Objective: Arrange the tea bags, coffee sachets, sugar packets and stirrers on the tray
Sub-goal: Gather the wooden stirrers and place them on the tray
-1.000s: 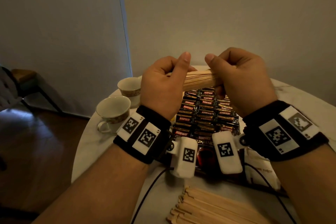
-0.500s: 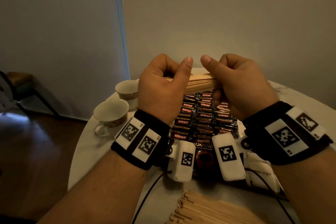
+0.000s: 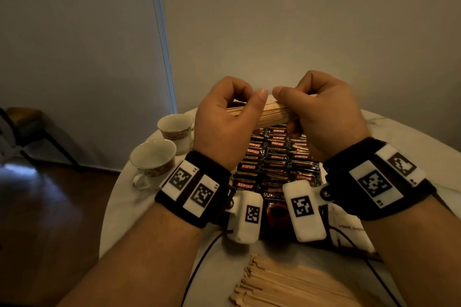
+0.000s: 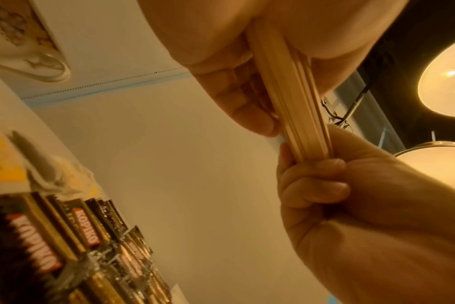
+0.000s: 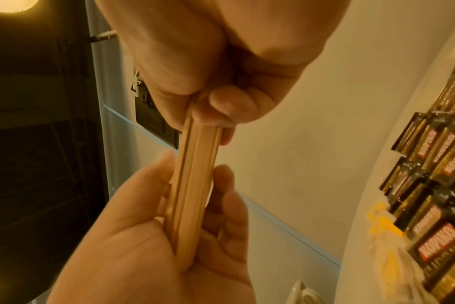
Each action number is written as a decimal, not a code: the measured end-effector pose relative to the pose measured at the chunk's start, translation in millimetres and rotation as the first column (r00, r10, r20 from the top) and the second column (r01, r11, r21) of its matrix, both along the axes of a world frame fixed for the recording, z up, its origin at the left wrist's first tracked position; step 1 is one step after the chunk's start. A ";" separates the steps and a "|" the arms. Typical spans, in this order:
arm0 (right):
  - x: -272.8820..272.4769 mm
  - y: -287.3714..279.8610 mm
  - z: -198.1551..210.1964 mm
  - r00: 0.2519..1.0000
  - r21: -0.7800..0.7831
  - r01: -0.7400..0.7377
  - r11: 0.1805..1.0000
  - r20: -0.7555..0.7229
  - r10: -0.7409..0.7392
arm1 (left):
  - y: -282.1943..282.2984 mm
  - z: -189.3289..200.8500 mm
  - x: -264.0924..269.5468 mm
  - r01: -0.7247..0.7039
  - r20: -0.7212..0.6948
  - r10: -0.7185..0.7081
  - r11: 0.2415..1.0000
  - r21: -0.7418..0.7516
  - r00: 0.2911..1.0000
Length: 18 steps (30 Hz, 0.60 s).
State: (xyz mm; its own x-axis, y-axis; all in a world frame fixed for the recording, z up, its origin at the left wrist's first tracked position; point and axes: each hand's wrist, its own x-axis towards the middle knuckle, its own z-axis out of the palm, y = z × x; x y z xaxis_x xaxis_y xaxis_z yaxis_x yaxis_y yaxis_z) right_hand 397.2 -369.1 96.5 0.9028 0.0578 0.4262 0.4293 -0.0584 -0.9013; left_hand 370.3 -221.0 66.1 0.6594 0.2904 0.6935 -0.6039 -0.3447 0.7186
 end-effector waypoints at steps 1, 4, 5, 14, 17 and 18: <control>-2.4 -2.2 1.7 1.000 0.029 0.006 1.000 -0.023 -0.005 | -0.8 1.7 -2.6 0.047 -0.014 -0.047 0.999 -0.024 0.999; -12.3 -9.5 6.9 0.976 0.198 -0.042 0.979 -0.203 0.083 | 0.2 7.3 -11.4 0.233 0.029 -0.232 0.962 -0.145 0.972; -17.0 -12.1 9.1 0.953 0.251 -0.062 0.966 -0.272 0.132 | 1.2 9.3 -14.3 0.307 0.057 -0.302 0.939 -0.157 0.952; -61.8 -15.0 18.5 0.737 0.389 -0.143 0.910 -0.572 0.360 | 7.8 26.3 -56.1 0.498 0.039 -0.506 0.858 0.124 0.862; -72.7 -11.4 14.6 0.707 0.386 -0.171 0.907 -0.593 0.386 | 1.2 27.3 -64.1 0.355 0.049 -0.375 0.906 0.231 0.926; -76.5 -10.0 13.5 0.689 0.388 -0.183 0.903 -0.605 0.400 | -1.8 26.8 -66.7 0.327 0.055 -0.346 0.919 0.220 0.937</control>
State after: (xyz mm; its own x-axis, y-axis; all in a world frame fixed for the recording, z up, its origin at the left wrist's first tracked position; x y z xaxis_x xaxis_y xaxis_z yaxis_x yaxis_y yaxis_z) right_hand 320.7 -379.1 110.0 0.9103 0.3463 -0.2269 -0.3254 0.2596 -0.9093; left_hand 303.6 -222.8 92.8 0.6247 -0.0919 0.7755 -0.7693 -0.2431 0.5909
